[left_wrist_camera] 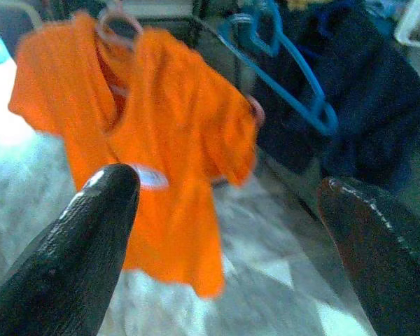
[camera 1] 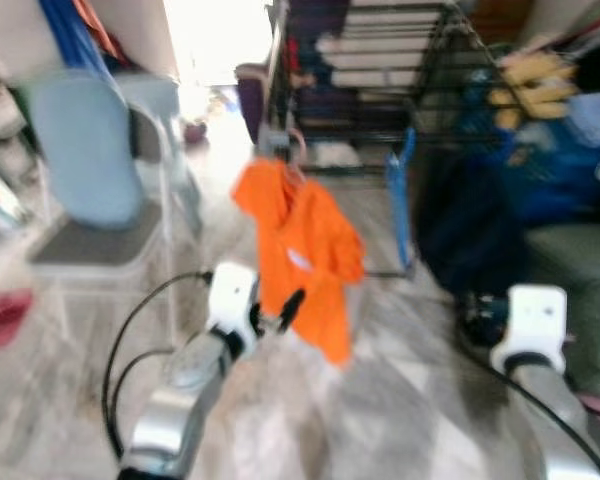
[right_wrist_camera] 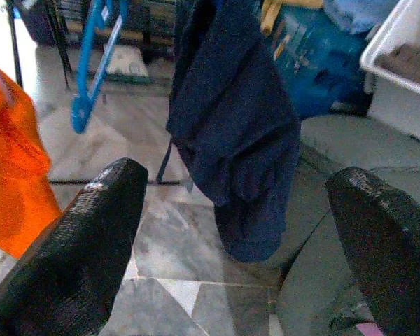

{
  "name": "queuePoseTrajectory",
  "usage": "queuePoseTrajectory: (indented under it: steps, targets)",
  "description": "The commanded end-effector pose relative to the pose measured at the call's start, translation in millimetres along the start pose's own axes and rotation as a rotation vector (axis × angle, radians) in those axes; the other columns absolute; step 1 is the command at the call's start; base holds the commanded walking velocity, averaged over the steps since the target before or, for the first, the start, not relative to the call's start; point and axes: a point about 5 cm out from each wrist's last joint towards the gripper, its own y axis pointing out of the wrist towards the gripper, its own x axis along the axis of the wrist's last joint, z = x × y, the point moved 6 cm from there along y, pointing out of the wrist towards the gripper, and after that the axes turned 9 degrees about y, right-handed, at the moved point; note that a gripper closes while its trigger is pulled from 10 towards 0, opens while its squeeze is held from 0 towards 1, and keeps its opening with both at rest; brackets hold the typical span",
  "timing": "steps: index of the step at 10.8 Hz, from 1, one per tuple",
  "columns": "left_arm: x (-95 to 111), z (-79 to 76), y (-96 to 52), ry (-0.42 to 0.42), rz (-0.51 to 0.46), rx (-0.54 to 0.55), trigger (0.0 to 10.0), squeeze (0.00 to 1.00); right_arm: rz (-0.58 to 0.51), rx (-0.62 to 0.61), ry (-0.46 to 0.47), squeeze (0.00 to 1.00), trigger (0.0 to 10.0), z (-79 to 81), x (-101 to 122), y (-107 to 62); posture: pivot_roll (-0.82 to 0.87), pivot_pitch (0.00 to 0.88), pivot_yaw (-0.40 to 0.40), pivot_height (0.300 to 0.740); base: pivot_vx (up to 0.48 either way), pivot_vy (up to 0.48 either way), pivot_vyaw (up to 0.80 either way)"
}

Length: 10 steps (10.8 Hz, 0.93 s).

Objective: Hang hanger

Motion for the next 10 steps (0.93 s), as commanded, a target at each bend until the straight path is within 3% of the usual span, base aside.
queuePoseTrajectory:
  steps: [1,10]
  targets:
    - [3.8,5.0,-0.5,0.007,-0.010,0.025,10.0,0.00,-0.021,0.022,-0.002,1.00,10.0,4.8,6.5,3.0,-0.14,0.000,0.007,0.740,-0.326,0.000,0.00]
    - [4.5,5.5,1.8,0.007,-0.017,0.037,10.0,0.00,-0.054,0.119,0.020,1.00,10.0,28.9,17.4,15.5,-0.14,0.000,-0.003,0.740,-0.330,0.000,0.00]
